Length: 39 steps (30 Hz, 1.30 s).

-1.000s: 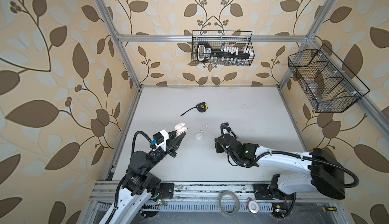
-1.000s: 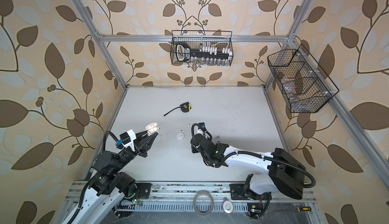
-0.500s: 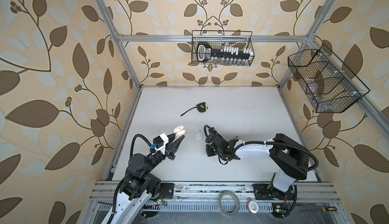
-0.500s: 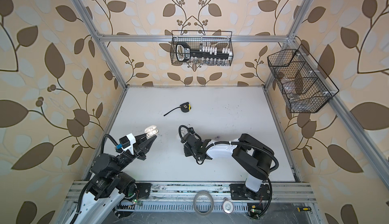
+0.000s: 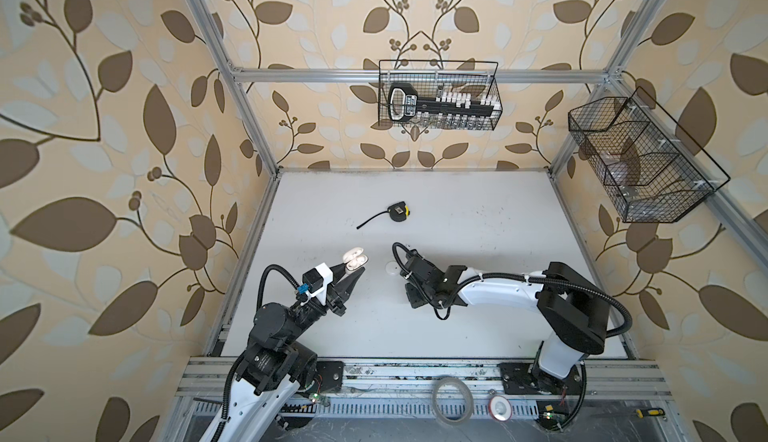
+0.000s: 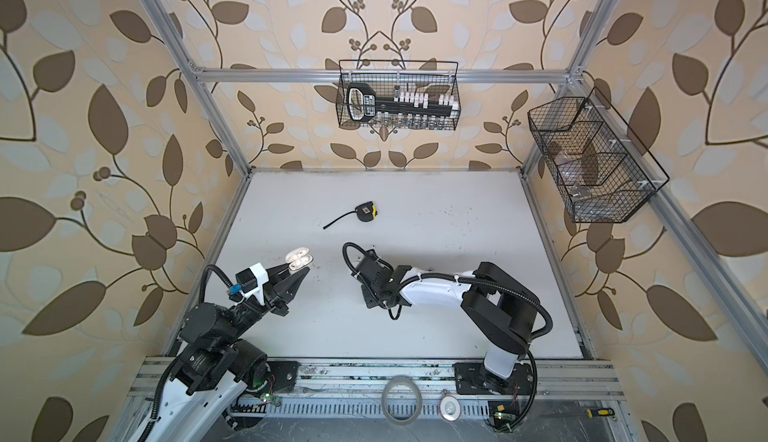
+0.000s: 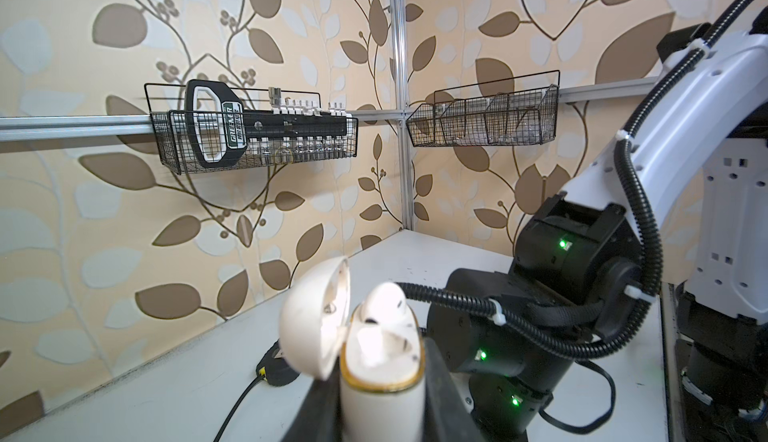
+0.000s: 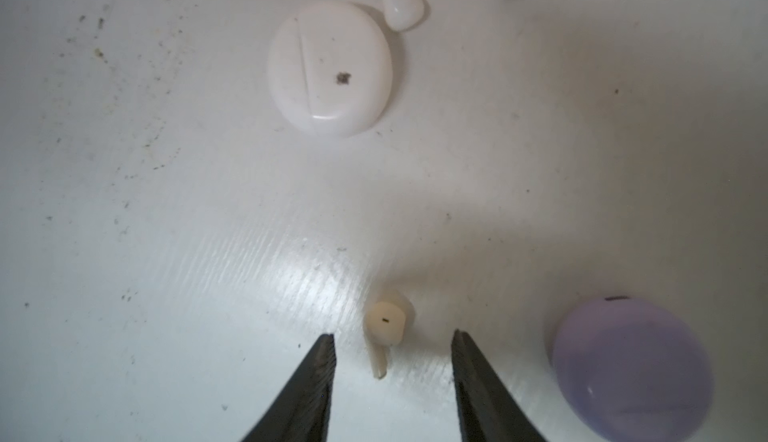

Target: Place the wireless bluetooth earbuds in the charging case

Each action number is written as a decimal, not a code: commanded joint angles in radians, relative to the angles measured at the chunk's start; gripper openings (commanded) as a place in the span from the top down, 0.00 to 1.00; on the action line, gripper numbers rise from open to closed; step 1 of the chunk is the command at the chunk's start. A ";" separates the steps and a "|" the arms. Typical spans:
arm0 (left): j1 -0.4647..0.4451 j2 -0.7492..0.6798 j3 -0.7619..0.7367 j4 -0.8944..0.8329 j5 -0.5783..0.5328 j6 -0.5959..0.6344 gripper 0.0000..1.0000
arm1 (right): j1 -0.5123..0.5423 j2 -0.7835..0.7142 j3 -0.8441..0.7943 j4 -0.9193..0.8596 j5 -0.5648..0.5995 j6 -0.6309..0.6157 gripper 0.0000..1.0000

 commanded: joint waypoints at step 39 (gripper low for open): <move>0.000 -0.029 0.034 -0.005 -0.011 0.022 1.00 | -0.059 0.306 0.370 -0.375 -0.170 -0.316 0.54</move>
